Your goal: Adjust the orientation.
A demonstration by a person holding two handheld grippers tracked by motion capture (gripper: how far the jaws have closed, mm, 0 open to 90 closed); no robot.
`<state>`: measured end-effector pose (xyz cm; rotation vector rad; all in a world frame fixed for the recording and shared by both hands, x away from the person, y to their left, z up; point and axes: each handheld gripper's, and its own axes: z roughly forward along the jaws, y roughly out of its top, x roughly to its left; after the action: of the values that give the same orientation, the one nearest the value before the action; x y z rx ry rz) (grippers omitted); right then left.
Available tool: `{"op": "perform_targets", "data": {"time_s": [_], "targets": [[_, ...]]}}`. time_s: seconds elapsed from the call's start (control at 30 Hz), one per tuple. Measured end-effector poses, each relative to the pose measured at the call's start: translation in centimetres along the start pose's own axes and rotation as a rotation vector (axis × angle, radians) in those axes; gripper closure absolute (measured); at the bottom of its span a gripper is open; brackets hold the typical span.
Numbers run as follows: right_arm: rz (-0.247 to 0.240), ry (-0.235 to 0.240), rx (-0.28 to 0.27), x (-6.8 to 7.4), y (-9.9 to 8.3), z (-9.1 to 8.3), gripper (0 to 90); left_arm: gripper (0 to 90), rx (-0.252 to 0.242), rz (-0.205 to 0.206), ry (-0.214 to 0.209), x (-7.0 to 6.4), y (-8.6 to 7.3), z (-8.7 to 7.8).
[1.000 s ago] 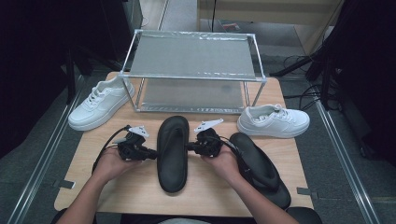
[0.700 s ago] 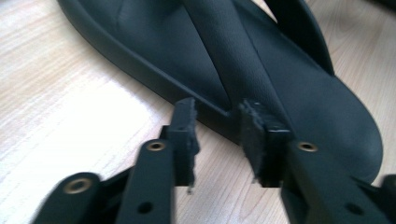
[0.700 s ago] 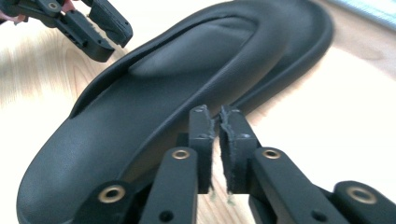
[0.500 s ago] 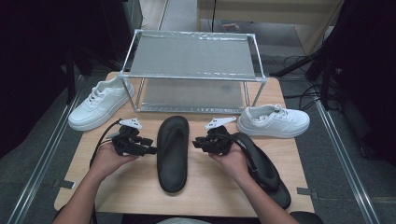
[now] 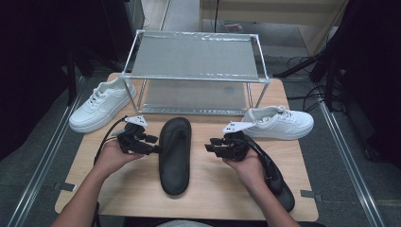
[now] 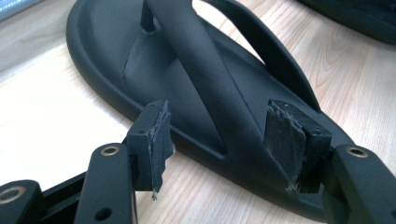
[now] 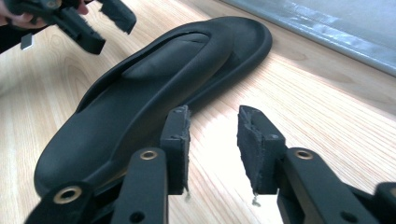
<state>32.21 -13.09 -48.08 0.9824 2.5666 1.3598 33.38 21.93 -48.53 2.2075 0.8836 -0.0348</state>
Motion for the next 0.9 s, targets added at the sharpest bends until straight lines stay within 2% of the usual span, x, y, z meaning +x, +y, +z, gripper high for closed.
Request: {"op": "perform_targets", "data": {"time_s": [0.1,0.13,0.23,0.33,0.37,0.5,0.53,0.67,0.9], "targets": [[0.011,-0.002,0.007,0.0,-0.2,-0.6,65.8,41.0,0.004,0.004,0.0,0.1,0.2,0.2],[0.029,-0.006,0.003,-0.2,-0.4,-1.3,65.6,41.0,0.007,0.012,0.001,0.0,0.5,0.3],[0.035,-0.023,-0.006,-0.2,-0.6,-2.1,62.2,40.2,0.0,0.023,0.001,0.0,0.8,0.5],[0.019,-0.051,-0.002,-0.2,-0.8,-2.8,61.7,39.6,-0.005,0.027,0.0,0.0,0.8,0.6],[0.022,-0.063,-0.002,-0.2,-1.0,-3.5,61.7,39.6,-0.002,0.03,-0.001,0.1,0.9,0.7],[0.041,-0.069,-0.024,-0.4,-1.3,-4.9,61.1,39.5,-0.003,0.033,-0.002,0.1,0.9,0.7],[0.041,-0.09,-0.033,-0.6,-1.7,-5.9,60.8,39.3,0.0,0.035,-0.001,0.1,0.9,0.7],[0.058,-0.117,-0.042,-1.0,-2.9,-7.5,60.7,39.1,0.001,0.042,0.007,0.0,0.9,0.7],[0.095,-0.151,-0.033,-1.6,-4.9,-9.4,61.5,38.6,0.004,0.042,0.01,-0.1,0.8,0.7]]}}
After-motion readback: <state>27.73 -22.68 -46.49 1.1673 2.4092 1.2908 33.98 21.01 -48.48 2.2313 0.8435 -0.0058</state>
